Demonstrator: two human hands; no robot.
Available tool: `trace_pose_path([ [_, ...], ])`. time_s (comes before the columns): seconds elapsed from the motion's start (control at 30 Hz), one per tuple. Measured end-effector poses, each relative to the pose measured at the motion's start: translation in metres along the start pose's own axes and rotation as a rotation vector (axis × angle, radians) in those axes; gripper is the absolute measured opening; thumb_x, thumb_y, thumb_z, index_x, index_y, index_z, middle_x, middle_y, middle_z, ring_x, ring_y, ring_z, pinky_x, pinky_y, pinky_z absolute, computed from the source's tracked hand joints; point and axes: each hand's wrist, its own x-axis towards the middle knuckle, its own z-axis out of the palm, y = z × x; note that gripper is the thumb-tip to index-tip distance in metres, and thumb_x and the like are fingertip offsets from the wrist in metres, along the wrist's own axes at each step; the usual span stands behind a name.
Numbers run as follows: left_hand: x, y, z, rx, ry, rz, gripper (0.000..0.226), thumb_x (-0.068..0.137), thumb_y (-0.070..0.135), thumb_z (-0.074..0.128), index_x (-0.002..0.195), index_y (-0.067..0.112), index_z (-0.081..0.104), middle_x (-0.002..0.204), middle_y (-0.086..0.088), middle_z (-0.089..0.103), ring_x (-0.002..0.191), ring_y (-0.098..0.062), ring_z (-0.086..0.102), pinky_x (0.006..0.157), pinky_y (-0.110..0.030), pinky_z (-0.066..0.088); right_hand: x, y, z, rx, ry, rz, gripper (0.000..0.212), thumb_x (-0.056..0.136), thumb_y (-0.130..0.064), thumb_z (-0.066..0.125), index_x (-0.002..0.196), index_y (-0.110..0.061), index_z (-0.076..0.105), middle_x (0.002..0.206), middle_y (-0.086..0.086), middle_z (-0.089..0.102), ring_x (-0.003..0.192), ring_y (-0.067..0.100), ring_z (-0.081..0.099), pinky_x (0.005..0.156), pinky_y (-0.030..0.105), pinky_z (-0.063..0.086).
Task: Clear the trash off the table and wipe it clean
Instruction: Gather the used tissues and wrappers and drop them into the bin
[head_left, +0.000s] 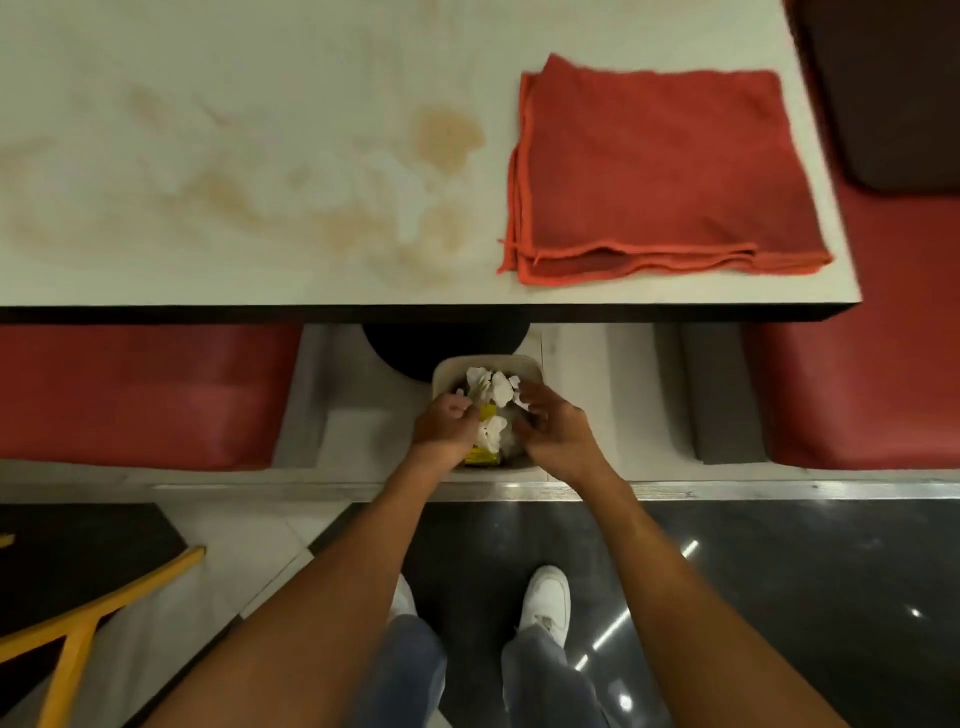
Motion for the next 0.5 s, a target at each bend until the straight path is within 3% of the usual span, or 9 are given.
trace_pose_path([
  [0.13,-0.063,0.024,-0.023,-0.019,0.012,0.01,0.032,0.104,0.035,0.061,0.132,0.022,0.067,0.126,0.006,0.066,0.119,-0.016,0.062,0.093,-0.023,0.044,-0.046,-0.042,-0.024,0.015,-0.007,0.016,0.045,0.094,-0.018,0.069,0.138,-0.021,0.063,0.127,-0.002,0.07,0.108,0.015,0.066,0.082,0.004,0.046],
  [0.23,-0.109,0.044,-0.037,-0.007,0.02,0.048,0.023,0.104,0.029,0.06,0.124,0.022,0.071,0.123,0.001,0.068,0.112,-0.019,0.062,0.09,-0.025,0.044,-0.079,-0.076,-0.046,-0.078,-0.026,-0.039,0.038,0.093,-0.017,0.067,0.131,-0.015,0.067,0.118,0.006,0.073,0.104,0.023,0.068,0.093,0.028,0.055],
  [0.33,-0.157,0.064,-0.053,-0.028,0.048,0.084,0.016,0.103,0.021,0.059,0.115,0.025,0.069,0.112,0.005,0.066,0.1,-0.011,0.059,0.083,-0.025,0.047,-0.112,-0.11,-0.072,-0.121,-0.03,-0.088,0.036,0.094,-0.011,0.064,0.129,-0.015,0.068,0.114,0.004,0.074,0.085,0.012,0.067,0.078,0.007,0.051],
  [0.37,-0.171,0.071,-0.058,-0.046,0.057,0.101,0.017,0.103,0.018,0.058,0.113,0.024,0.069,0.107,0.007,0.066,0.097,-0.01,0.059,0.077,-0.021,0.046,-0.122,-0.122,-0.081,-0.127,-0.033,-0.095,0.036,0.093,-0.01,0.063,0.128,-0.015,0.069,0.114,0.002,0.074,0.083,0.009,0.067,0.076,0.006,0.05],
  [0.5,-0.224,0.098,-0.08,-0.073,0.126,0.167,0.015,0.1,0.017,0.062,0.098,0.031,0.069,0.093,0.009,0.07,0.096,-0.018,0.069,0.07,-0.021,0.048,-0.156,-0.163,-0.116,-0.148,-0.042,-0.158,0.03,0.093,-0.016,0.065,0.122,-0.018,0.073,0.108,-0.006,0.075,0.098,0.01,0.068,0.093,0.027,0.056],
])
